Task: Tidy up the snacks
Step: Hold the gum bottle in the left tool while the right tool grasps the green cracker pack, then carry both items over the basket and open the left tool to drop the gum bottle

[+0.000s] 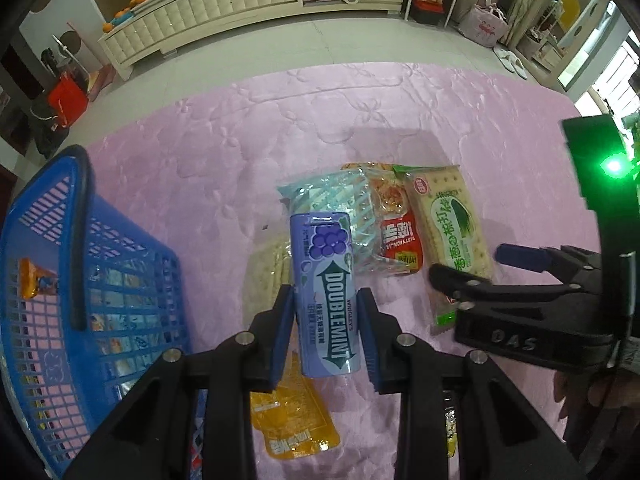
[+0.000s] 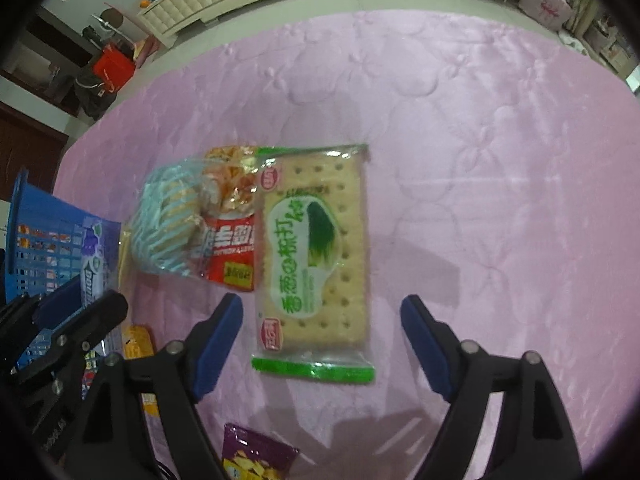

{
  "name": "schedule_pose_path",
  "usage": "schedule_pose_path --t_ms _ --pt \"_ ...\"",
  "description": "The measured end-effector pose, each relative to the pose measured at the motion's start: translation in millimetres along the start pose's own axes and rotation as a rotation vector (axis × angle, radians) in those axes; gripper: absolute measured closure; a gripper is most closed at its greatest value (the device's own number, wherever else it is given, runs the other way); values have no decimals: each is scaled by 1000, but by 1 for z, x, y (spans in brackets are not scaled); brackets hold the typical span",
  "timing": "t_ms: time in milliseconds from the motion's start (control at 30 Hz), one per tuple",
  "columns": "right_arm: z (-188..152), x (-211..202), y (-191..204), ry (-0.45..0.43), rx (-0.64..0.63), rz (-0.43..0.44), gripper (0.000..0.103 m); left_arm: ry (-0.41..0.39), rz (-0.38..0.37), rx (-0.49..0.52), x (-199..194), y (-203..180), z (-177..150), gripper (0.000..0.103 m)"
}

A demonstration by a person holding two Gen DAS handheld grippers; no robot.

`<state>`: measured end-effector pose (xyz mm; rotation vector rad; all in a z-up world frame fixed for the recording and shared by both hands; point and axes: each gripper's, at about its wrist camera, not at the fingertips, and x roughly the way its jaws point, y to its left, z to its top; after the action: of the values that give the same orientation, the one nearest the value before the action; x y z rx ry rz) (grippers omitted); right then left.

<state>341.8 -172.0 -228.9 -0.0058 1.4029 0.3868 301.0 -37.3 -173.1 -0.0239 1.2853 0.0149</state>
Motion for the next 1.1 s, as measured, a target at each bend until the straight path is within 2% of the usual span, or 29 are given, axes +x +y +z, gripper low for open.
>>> schedule_pose_path --t_ms 200,267,300,467,600,900,1100 --pt "4 3 20 -18 -73 -77 20 11 9 15 3 -3 -6 74" --pt "1 6 32 -31 -116 -150 43 12 8 16 4 -3 -7 74" --pt "-1 6 37 -38 -126 -159 44 11 8 14 4 -3 -8 74" --pt "-18 -4 27 -15 -64 -111 45 4 -35 -9 -9 -1 -14 74" --pt "-37 -36 31 -46 -65 -102 45 -12 -44 -13 -32 -2 -24 74" --pt "-72 -115 53 -135 -109 -74 45 -97 -68 -25 -109 3 -56 74" --pt "-102 -159 72 -180 -113 -47 45 -172 -72 -53 -167 23 -86 74"
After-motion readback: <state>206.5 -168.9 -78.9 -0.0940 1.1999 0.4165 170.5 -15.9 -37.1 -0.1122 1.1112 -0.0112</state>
